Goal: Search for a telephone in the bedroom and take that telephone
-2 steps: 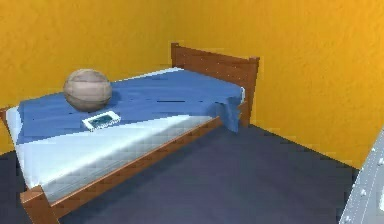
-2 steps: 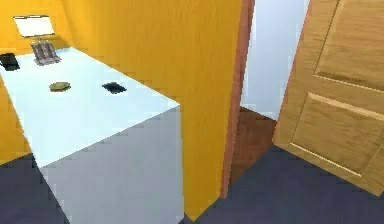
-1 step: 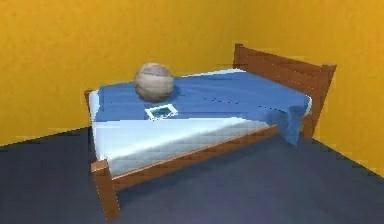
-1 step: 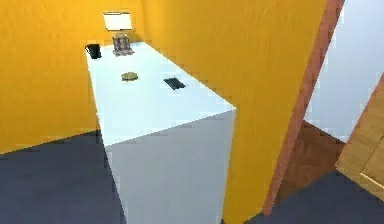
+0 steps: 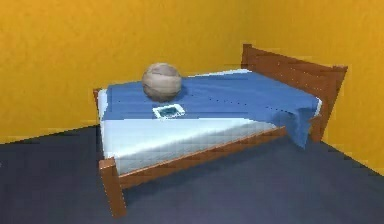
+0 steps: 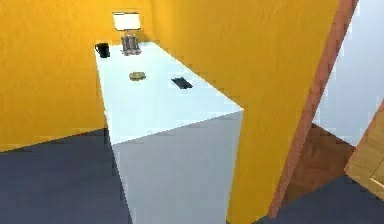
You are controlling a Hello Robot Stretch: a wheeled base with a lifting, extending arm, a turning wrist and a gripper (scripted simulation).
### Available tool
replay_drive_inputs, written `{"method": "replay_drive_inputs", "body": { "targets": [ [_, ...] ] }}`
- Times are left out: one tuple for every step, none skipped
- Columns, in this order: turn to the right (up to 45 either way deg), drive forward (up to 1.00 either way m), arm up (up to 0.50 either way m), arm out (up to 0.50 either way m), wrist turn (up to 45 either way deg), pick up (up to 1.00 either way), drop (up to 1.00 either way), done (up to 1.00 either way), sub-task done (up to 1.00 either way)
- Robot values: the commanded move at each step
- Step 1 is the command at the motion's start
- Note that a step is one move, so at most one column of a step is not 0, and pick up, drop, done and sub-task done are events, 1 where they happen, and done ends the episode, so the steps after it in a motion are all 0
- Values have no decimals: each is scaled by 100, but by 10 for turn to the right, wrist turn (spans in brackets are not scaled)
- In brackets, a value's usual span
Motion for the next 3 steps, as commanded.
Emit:
{"method": "replay_drive_inputs", "body": {
  "targets": [
    [450,0,0,0,0,0,0,0,0],
    [390,0,0,0,0,0,0,0,0],
    [0,45,0,0,0,0,0,0,0]
  ]
}}
